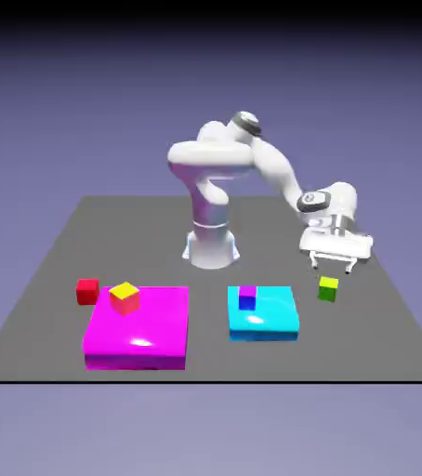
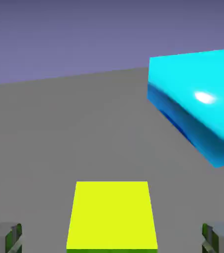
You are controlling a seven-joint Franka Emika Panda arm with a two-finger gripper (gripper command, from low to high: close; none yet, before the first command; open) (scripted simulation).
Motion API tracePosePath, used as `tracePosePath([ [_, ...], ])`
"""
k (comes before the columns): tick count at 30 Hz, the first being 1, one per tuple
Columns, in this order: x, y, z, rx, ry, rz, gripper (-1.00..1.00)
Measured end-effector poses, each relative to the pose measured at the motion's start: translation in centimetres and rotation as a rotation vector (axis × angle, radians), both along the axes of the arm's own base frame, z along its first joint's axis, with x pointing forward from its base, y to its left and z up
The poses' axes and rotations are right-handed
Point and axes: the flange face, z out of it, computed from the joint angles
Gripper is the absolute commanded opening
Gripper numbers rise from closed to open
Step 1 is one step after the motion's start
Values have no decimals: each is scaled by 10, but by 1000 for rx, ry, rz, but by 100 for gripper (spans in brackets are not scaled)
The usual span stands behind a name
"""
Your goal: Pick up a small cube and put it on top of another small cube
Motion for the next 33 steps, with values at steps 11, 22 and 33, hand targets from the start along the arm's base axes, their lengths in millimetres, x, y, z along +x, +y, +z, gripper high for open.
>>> tracePosePath([
  [11,-20,27,59,26,26,-19,-100],
  [22,122,4,123,82,16,-316,-100],
  [33,259,-101,182,126,-29,-641,-100],
])
